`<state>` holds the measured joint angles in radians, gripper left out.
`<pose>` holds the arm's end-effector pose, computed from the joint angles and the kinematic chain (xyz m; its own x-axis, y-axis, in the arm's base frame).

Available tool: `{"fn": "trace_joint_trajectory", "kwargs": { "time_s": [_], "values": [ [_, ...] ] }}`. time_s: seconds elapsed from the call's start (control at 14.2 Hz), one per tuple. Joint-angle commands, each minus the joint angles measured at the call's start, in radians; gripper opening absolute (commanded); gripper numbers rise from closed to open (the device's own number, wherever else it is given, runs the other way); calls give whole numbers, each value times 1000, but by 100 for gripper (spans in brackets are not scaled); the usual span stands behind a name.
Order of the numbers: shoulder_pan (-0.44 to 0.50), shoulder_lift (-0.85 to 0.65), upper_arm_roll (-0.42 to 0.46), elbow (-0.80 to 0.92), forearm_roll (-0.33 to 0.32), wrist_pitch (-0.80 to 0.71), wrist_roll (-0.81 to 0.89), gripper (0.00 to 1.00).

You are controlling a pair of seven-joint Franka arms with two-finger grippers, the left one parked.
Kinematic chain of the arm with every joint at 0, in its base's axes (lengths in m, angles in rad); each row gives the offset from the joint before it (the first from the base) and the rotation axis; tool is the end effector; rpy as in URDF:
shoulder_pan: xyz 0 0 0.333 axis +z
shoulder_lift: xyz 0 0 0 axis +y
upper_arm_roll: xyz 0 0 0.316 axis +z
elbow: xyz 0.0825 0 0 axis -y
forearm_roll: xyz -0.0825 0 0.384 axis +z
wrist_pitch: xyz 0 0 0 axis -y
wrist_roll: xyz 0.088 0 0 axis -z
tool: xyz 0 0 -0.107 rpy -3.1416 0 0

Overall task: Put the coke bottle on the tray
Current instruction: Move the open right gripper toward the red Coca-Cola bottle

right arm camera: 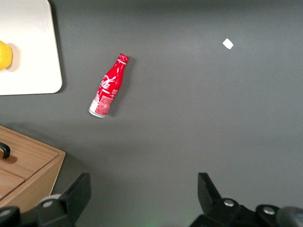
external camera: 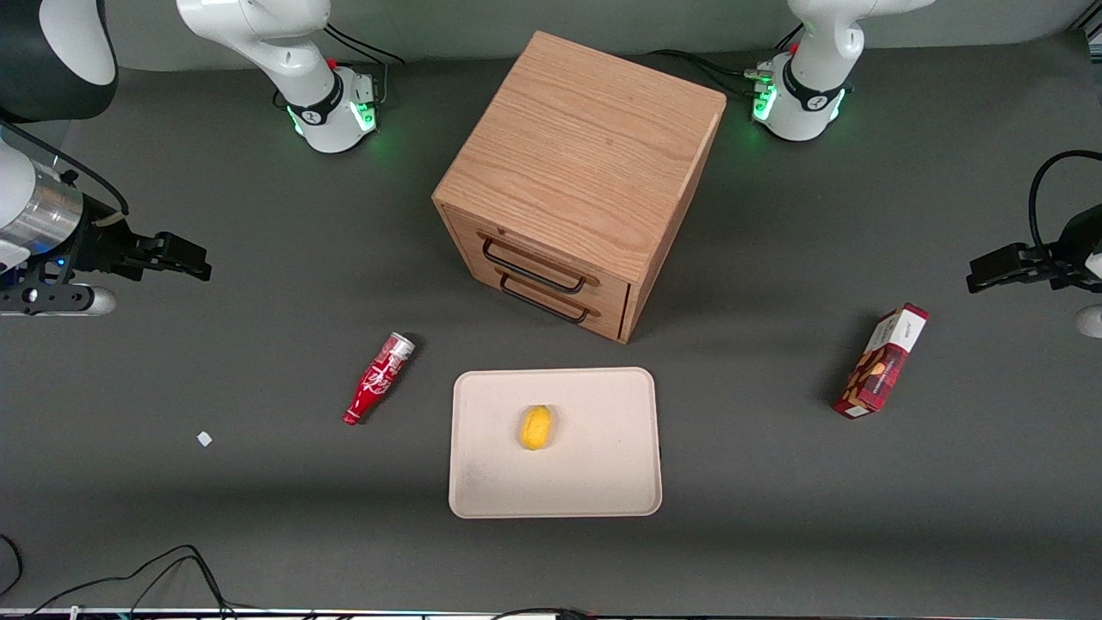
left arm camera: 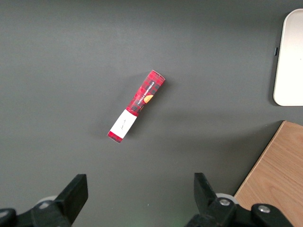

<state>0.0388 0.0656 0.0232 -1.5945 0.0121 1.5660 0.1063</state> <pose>0.5693 0.0362 0.5761 0.9945 -0.0444 -0.0949 -0.0449 -0.9990 -0.0035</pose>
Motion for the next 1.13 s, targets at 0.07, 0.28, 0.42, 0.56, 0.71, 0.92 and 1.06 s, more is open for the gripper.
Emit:
{"fn": "trace_joint_trajectory", "kwargs": {
  "time_s": [0.07,0.28,0.42,0.56,0.71,0.92,1.06],
  "values": [
    [1,37,6,30,-7,-23,24,100],
    [7,92,20,36,29,-6,131,100],
    [27,153,27,39,32,47,202,100],
    [64,198,30,27,32,130,330,100],
    [85,252,40,25,35,207,429,100],
    [85,287,78,-57,34,339,504,100],
    [85,283,98,-140,23,435,552,100]
  ]
}}
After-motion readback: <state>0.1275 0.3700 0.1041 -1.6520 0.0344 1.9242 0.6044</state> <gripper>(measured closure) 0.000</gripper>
